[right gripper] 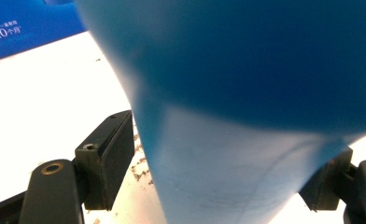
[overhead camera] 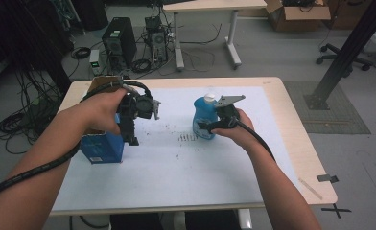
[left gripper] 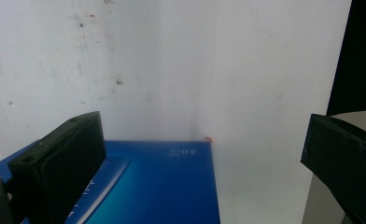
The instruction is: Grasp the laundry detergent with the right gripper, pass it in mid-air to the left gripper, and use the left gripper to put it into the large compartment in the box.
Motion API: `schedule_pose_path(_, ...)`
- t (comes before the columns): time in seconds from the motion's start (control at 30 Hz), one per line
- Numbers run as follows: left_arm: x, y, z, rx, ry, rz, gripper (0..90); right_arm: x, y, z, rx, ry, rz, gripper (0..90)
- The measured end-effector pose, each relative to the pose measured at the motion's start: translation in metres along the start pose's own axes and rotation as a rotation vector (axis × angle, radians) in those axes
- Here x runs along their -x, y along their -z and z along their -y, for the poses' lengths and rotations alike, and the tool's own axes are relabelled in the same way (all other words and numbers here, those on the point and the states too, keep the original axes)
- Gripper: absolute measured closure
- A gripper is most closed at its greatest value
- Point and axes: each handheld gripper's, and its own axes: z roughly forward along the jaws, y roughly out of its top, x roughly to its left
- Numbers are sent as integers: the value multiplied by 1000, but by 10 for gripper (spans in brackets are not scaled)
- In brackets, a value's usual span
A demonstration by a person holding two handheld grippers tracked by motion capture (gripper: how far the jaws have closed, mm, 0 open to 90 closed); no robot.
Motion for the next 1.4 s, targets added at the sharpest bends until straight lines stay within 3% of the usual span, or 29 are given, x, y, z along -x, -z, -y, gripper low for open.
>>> schedule_pose_path(0.4, 0, 0, 1, 2, 4, -1, 2, -3, -2, 1, -6, 13, 5, 353)
schedule_pose_path(0.47, 0, 0, 1, 3, 4, 0, 2, -3, -2, 2, -4, 20, 26, 416)
schedule_pose_path(0.97, -2, 2, -3, 6, -1, -7, 2, -3, 1, 3, 9, 32, 14, 463)
schedule_pose_path(1.2, -4, 9, -3, 4, 4, -18, 2, -4, 24, -13, 76, 41, -35, 465)
schedule_pose_path(1.3, -4, 11, -3, 6, 6, -21, 2, -6, 34, -20, 83, 60, -55, 464)
schedule_pose_path(1.4, -4, 16, -6, 8, 5, -30, 2, -16, 51, -36, 73, 112, -97, 463)
